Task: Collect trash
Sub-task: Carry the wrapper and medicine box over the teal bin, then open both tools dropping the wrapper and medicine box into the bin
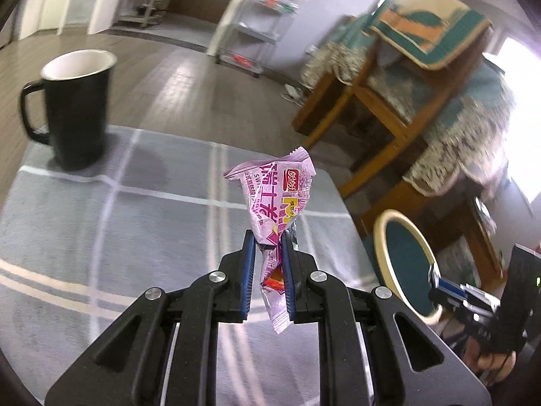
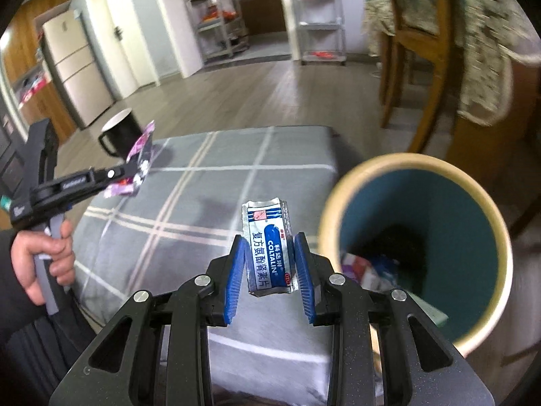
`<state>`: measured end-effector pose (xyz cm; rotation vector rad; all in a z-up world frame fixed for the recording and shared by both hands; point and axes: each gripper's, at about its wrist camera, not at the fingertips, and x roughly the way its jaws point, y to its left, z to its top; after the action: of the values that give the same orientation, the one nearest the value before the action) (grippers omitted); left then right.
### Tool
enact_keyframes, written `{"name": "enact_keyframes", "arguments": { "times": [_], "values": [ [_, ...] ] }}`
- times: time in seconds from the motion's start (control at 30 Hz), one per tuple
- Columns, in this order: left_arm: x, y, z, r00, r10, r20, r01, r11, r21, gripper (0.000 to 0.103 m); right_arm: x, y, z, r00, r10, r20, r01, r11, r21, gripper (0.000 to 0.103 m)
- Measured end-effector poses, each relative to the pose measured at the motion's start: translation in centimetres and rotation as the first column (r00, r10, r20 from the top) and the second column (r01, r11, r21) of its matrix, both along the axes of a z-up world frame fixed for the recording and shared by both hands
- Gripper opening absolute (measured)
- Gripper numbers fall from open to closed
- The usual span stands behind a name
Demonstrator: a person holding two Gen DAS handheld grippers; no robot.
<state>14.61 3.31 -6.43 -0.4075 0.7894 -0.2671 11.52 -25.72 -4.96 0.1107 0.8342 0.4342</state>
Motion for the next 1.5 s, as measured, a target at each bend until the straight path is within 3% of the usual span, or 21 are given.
{"name": "enact_keyframes", "arguments": {
  "times": [0.33,0.57,1.07,1.4,1.5],
  "values": [
    [0.0,-7.0,0.5,0.993,-0.122,-0.01,0.121,0.992,-0.039,0.014,-1.1,-7.4,0.6,0.97,-0.242,0.007,0.239,0.964,0.118,0.032],
    [1.1,-12.6,1.7,0.978,-0.21,0.005,0.21,0.976,-0.05,0.014,-1.1,-10.2,0.0,0.939,-0.344,-0.02,0.343,0.925,0.162,0.032],
    [4.5,-25.0,0.8,0.932,-0.36,-0.035,0.357,0.932,-0.064,0.014,-0.6,-14.3,-1.9,0.879,-0.468,-0.094,0.477,0.858,0.191,0.032],
    [6.2,-26.5,-2.2,0.92,-0.376,-0.109,0.371,0.927,-0.059,0.015,0.4,-15.6,-3.6,0.856,-0.49,-0.163,0.515,0.836,0.193,0.032],
    [6.7,-26.5,-2.7,0.914,-0.384,-0.128,0.377,0.923,-0.077,0.021,1.2,-15.5,-4.2,0.856,-0.482,-0.186,0.511,0.843,0.171,0.034]
  ]
}}
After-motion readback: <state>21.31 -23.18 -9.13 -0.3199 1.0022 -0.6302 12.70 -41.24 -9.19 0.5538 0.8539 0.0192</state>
